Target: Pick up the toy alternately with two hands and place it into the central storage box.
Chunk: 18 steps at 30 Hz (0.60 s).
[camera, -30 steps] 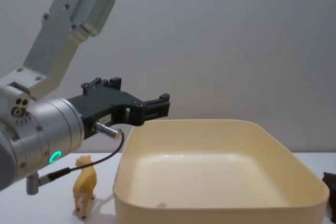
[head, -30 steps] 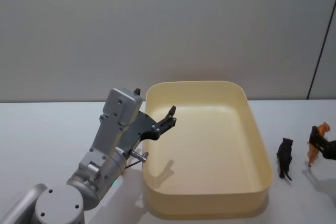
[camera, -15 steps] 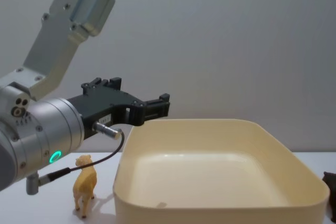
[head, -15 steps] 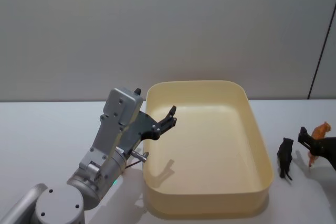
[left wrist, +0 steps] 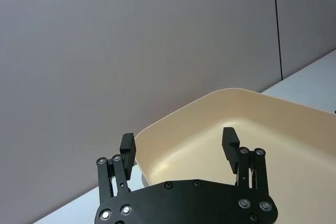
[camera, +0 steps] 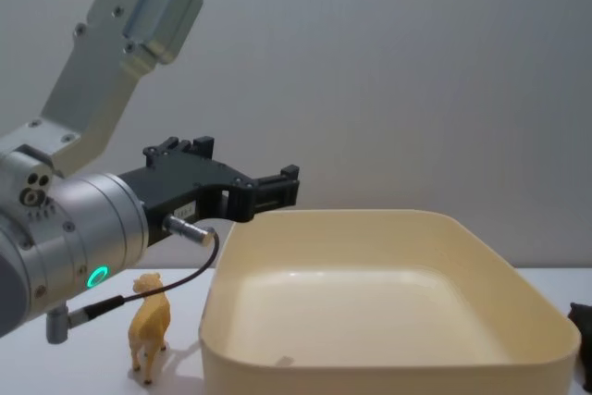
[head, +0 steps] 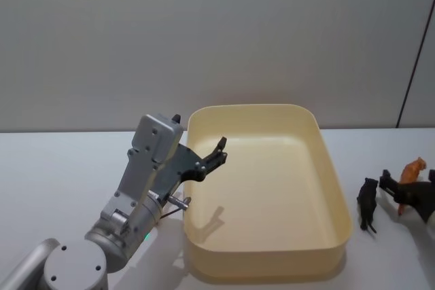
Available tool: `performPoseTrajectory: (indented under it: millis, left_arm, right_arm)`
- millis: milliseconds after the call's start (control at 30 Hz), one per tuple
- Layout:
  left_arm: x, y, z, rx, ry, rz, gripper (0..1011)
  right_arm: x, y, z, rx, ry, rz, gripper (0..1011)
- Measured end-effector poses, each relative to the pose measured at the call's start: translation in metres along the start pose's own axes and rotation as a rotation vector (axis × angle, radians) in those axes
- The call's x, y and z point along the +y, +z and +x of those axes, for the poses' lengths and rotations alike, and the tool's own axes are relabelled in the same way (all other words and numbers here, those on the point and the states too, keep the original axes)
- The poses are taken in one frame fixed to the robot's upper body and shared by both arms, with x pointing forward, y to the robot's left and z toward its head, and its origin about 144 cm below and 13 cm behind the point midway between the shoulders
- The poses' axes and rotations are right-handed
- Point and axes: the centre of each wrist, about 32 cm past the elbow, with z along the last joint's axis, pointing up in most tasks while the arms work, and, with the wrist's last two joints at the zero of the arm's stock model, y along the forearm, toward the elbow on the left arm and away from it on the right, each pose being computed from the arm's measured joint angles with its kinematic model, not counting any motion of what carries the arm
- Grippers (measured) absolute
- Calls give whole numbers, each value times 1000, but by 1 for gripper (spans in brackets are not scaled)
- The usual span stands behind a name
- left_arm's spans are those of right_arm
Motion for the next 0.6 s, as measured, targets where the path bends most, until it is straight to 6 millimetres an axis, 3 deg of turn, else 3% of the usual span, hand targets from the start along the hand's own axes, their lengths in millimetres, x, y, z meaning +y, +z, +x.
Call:
performPoseTrajectory:
  millis: [233, 600]
  left_arm:
    - [0, 0, 0, 0, 0, 0, 1001]
    - [0, 0, 0, 0, 0, 0, 1001]
  right_arm:
    - [8, -2, -4, 0, 25, -25, 941]
    - [14, -4, -8, 0, 48, -47, 626]
